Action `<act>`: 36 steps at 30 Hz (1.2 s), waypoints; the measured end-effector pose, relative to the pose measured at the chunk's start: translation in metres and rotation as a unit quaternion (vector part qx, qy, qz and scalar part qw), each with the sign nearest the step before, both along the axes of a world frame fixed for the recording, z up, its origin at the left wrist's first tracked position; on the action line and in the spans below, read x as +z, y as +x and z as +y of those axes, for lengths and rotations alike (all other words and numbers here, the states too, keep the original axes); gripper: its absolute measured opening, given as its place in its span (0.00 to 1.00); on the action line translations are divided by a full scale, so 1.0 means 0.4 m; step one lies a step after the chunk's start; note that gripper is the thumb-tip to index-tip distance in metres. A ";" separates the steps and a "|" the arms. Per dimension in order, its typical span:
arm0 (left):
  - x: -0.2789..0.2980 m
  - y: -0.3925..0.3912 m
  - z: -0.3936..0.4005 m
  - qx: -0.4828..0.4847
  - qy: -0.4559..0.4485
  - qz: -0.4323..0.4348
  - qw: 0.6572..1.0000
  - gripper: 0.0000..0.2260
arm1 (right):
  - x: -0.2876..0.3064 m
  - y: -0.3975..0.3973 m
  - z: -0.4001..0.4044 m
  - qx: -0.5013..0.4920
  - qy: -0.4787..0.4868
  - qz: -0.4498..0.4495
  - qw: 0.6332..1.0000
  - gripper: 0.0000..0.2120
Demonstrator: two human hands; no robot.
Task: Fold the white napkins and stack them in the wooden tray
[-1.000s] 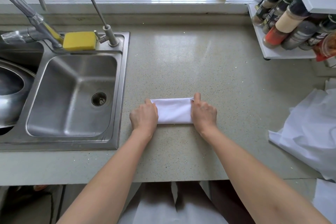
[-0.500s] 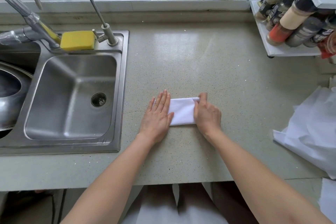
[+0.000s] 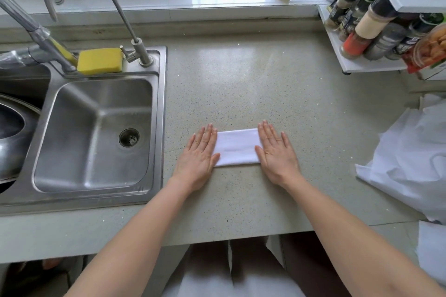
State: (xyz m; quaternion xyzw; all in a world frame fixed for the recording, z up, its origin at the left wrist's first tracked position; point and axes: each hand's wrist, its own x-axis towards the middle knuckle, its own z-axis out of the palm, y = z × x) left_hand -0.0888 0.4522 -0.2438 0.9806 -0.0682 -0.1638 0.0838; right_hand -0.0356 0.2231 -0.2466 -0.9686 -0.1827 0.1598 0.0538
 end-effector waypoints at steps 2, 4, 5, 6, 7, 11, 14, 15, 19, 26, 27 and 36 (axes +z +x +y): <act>0.023 -0.003 0.000 0.019 0.015 0.010 1.000 0.27 | 0.025 0.000 0.004 0.001 -0.014 0.019 1.000 0.27; 0.058 0.007 -0.016 0.065 0.010 -0.011 0.998 0.25 | 0.053 0.017 0.022 0.006 -0.023 -0.010 1.000 0.25; 0.074 0.018 -0.026 0.097 -0.001 -0.023 0.995 0.22 | 0.067 0.032 0.034 0.010 -0.021 -0.032 0.999 0.20; 0.089 0.032 -0.036 0.133 -0.013 -0.027 0.991 0.19 | 0.080 0.051 0.047 0.012 -0.016 -0.041 0.999 0.15; 0.102 0.048 -0.046 0.175 -0.023 -0.015 0.984 0.17 | 0.093 0.070 0.060 0.008 -0.010 -0.028 1.000 0.12; 0.129 0.092 -0.081 0.356 -0.075 0.076 0.929 0.13 | 0.114 0.139 0.084 -0.028 -0.016 0.113 0.993 0.10; 0.131 0.083 -0.099 0.393 -0.097 0.093 0.910 0.06 | 0.105 0.158 0.069 -0.027 0.017 0.152 0.988 0.03; 0.135 0.075 -0.096 0.405 -0.122 0.084 0.902 0.04 | 0.104 0.159 0.065 -0.041 0.057 0.153 0.986 0.03; 0.166 0.013 -0.037 0.493 -0.275 -0.010 0.825 0.10 | 0.144 0.151 0.106 -0.089 0.241 0.192 0.947 0.12; 0.263 -0.264 0.118 0.661 -0.379 -0.157 0.629 0.10 | 0.234 -0.006 0.392 0.049 0.303 0.201 0.930 0.06; 0.272 -0.313 0.145 0.680 -0.377 -0.177 0.603 0.10 | 0.244 -0.044 0.439 0.071 0.307 0.203 0.927 0.06; 0.331 -0.991 0.353 0.793 -0.321 -0.308 0.417 0.12 | 0.316 -0.640 0.856 0.273 0.311 0.218 0.884 0.15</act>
